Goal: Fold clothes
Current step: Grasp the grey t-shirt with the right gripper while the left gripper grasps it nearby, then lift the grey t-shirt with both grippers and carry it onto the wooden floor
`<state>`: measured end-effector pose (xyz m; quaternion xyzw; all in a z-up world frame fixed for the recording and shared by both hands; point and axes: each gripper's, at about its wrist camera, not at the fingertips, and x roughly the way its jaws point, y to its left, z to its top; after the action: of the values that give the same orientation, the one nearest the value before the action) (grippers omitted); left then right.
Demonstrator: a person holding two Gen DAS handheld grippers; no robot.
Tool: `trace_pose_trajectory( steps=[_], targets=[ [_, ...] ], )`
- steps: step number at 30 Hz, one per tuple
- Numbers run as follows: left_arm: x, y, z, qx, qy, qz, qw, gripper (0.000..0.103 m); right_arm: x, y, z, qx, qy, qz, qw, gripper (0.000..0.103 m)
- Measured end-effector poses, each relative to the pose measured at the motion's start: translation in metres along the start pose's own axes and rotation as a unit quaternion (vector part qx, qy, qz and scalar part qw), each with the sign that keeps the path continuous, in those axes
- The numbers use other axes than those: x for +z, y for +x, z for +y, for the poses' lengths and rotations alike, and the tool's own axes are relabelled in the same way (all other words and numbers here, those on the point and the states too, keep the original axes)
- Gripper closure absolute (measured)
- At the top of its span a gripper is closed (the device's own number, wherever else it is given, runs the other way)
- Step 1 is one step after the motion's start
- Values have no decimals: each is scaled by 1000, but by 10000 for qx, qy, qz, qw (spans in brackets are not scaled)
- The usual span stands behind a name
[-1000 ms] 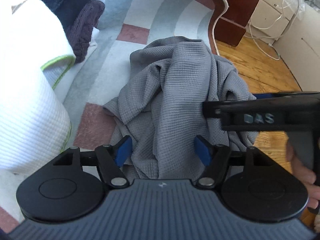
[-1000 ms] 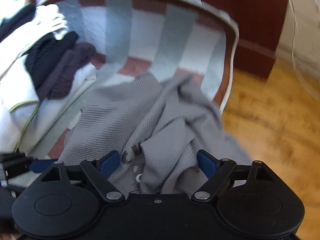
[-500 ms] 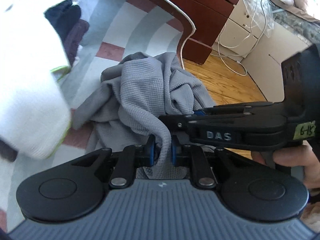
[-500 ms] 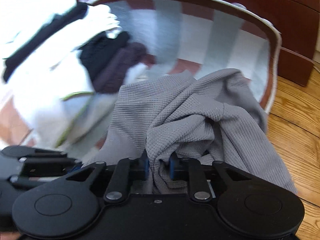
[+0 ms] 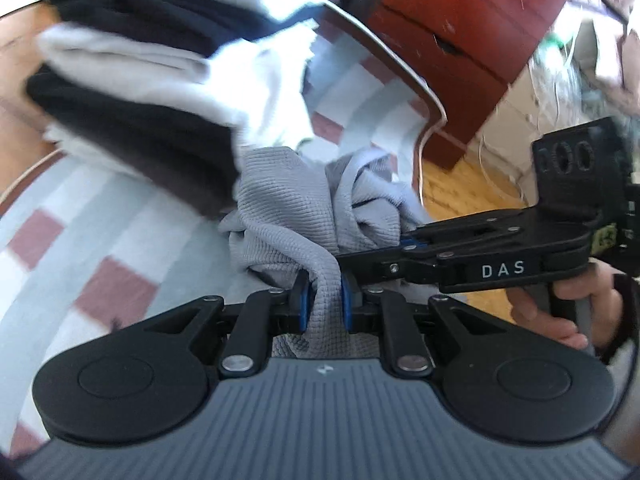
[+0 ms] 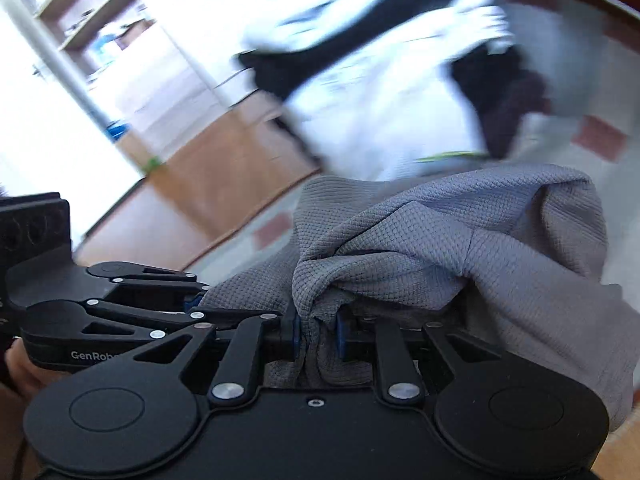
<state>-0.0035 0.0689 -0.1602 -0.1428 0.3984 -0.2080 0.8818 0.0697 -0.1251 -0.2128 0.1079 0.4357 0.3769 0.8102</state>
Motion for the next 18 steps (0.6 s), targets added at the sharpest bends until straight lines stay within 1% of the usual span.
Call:
trace_pose_trajectory(
  steps=[3,6,9,10,12,14,15,17,18],
  targets=[
    [-10,-42,16,144,-334,-302,9989,89,12,16,30,489,-297,271,9980,83],
    [-14,-87,22,544,-379,-695,9954,89,25,30,65,907,-616,324,9934,83],
    [-17,-133,24,1008,-408,-1172,9871,89,46,48,106,1336,-900,423,9860,84],
    [-19,-150,29,1099,-478,-1343,9837,89,54,55,121,1481,-992,468,9829,84],
    [-22,-185,37,1278,-617,-1682,9755,89,71,64,158,1751,-1330,528,9741,84],
    [-25,-218,41,1544,-648,-2032,9647,89,89,73,196,2010,-1679,576,9634,84],
    [-27,-234,40,1730,-600,-2211,9579,89,94,75,218,2044,-2014,483,9567,85],
    [-31,-261,32,2272,-305,-2552,9393,89,105,79,262,2105,-2675,294,9398,85],
    [-31,-272,38,2369,-404,-2624,9346,89,107,82,285,2146,-2988,175,9297,85]
  ],
)
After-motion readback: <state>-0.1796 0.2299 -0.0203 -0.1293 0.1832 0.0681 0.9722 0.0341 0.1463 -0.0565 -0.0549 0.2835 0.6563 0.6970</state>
